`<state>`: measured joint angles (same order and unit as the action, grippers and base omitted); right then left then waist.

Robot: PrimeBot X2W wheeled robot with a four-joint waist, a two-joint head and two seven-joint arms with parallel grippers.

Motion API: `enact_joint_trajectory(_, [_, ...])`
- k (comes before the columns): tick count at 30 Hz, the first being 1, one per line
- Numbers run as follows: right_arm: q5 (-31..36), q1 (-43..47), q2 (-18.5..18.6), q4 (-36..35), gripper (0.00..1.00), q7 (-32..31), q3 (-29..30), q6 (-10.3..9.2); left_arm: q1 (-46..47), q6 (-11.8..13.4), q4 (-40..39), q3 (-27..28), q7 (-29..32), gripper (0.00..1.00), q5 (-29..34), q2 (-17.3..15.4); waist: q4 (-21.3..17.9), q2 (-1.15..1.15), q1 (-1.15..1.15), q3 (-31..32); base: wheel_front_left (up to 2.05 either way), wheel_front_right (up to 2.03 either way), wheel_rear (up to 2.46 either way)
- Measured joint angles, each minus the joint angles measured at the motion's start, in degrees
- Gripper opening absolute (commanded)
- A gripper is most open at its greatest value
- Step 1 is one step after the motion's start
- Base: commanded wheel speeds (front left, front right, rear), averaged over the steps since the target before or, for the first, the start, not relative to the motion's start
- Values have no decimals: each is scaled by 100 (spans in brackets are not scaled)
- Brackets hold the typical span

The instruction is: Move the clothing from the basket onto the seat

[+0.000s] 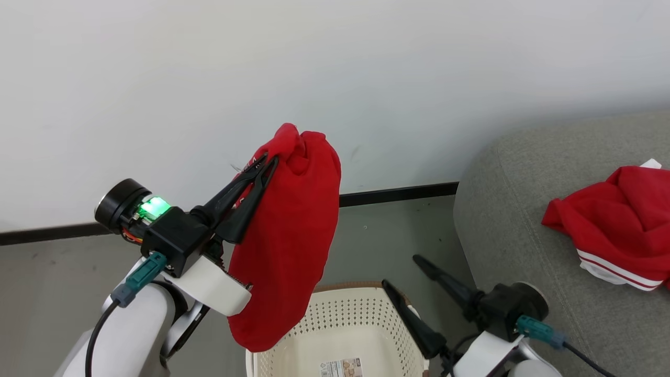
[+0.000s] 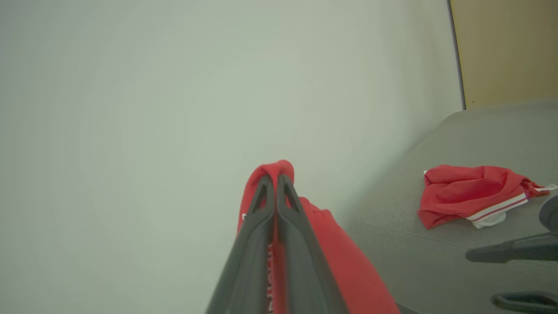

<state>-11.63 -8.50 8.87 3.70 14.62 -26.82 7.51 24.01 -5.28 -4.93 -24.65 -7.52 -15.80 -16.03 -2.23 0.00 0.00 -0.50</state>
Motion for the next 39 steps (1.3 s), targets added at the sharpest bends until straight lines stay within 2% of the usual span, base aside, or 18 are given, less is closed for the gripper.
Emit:
enact_joint_trajectory(9, [-669, -342, 179, 249, 100, 0, -1065, -1, 0, -43, -81, -146, 261, 0, -183, 93, 103, 0, 0, 300, 0, 0, 0])
enact_joint_trajectory(15, [-1187, -701, 169, 366, 100, 0, -1792, 0, 0, -44, -177, -263, 404, 0, -227, 137, 189, 0, 0, 409, 0, 0, 0])
enact_joint_trajectory(25, [-2159, -1251, 94, 655, 100, -8, -2596, -1, 10, -67, -383, -479, 617, 0, -247, 234, 385, 0, 0, 487, 0, 0, 0])
enact_joint_trajectory(33, [-2484, -1919, -30, 1057, 100, -8, -3094, -1, 21, -93, -446, -561, 708, 0, -294, 318, 559, 0, 0, 493, 0, 0, 0])
enact_joint_trajectory(34, [-2501, -1963, -47, 1109, 84, -8, -3166, 0, 22, -93, -447, -563, 746, 0, -307, 323, 574, 0, 0, 492, 0, 0, 0])
enact_joint_trajectory(35, [-2517, -2006, -74, 1160, 53, -8, -3244, -1, 22, -93, -448, -566, 746, 0, -326, 327, 589, 0, 0, 491, 0, 0, 0])
enact_joint_trajectory(36, [-2517, -2006, -74, 1160, 42, -8, -3244, -1, 22, -93, -448, -566, 746, 0, -326, 327, 589, 0, 0, 491, 0, 0, 0])
enact_joint_trajectory(38, [-2530, -2035, -134, 1190, 29, -8, -3363, -1, 22, -92, -448, -567, 746, 0, -334, 335, 614, 0, 0, 487, 0, 0, 0])
enact_joint_trajectory(39, [-2530, -2052, -153, 1195, 19, -8, -3432, -1, 22, -92, -447, -566, 747, 0, -335, 336, 625, 0, 0, 485, 0, 0, 0])
